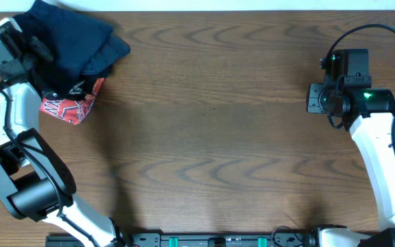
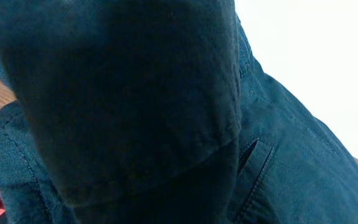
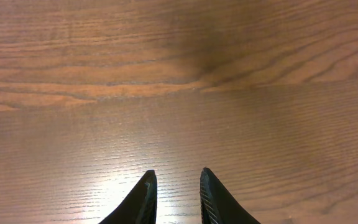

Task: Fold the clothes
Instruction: 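Carry the folded shorts with the left gripper onto the top-left pile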

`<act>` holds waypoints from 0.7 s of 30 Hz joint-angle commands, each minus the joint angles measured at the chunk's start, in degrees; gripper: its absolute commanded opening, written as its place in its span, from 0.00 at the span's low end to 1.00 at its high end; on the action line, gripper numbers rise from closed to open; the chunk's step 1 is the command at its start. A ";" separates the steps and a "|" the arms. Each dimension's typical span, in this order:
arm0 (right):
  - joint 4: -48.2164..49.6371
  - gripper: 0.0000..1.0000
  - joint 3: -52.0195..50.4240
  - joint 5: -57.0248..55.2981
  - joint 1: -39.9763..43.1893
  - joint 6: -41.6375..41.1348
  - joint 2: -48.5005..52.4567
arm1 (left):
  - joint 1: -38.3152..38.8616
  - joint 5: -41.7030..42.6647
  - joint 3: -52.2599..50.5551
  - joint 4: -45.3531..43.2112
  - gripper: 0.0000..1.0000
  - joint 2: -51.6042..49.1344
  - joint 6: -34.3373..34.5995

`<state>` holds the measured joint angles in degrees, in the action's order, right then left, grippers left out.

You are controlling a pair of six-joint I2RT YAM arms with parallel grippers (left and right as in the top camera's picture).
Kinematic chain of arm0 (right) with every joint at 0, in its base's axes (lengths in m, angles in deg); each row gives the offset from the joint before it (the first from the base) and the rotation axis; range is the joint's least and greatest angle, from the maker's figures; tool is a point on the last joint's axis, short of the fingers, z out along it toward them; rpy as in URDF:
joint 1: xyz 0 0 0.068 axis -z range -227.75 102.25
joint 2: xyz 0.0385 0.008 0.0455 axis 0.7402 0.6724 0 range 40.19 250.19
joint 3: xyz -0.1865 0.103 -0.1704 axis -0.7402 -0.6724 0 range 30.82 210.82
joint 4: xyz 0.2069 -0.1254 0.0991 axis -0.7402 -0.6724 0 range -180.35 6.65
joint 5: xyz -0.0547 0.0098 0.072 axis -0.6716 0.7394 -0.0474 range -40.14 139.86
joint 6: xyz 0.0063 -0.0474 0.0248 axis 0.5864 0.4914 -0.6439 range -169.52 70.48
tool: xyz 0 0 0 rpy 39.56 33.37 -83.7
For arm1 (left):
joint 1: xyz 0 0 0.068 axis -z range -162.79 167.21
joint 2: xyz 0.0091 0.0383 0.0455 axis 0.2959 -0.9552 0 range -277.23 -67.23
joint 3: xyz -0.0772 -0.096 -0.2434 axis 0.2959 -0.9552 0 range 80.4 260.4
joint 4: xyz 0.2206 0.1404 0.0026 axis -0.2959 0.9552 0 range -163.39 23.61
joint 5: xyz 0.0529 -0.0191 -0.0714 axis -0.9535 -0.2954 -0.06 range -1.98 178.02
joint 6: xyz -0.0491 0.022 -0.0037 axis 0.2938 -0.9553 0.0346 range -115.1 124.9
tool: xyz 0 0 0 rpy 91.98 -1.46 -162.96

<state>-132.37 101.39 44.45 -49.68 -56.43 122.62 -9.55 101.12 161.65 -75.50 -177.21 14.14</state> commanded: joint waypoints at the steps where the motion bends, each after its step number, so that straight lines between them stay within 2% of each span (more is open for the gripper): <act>1: -0.09 0.22 0.02 -0.35 0.37 0.55 0.17 | -1.27 -0.33 0.79 2.19 0.10 0.87 0.52; 3: -0.11 0.22 0.02 -0.35 0.37 0.55 0.17 | -1.62 -0.35 0.79 5.03 0.37 0.87 0.50; 5: -0.07 0.23 0.02 -0.35 0.37 0.55 0.17 | -1.97 -0.37 0.79 7.43 0.94 0.90 0.50; 6: 0.04 0.23 0.02 -0.35 0.37 0.57 0.17 | -2.23 -0.37 0.79 8.59 0.98 1.11 0.52; 9: 0.63 0.25 0.02 -0.37 0.37 0.59 0.20 | -3.28 -2.34 0.79 11.15 0.98 2.80 1.07; 12: 1.49 0.40 0.02 -0.37 0.37 0.59 0.20 | -4.22 -7.39 0.79 12.48 0.98 6.43 0.98; 16: 2.29 0.50 0.02 -0.35 0.37 0.59 0.20 | -4.39 -15.80 0.79 13.00 0.98 12.35 0.96; 19: 2.51 0.56 0.02 -0.33 0.37 0.59 0.20 | -4.11 -15.67 0.79 13.92 0.98 16.17 1.07; 21: 2.51 0.65 0.02 -0.33 0.37 0.59 0.20 | -3.17 -15.26 0.79 15.32 0.98 18.25 1.38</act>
<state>-129.98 101.37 44.47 -49.68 -56.08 122.65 -13.75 88.49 161.65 -61.51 -161.91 15.25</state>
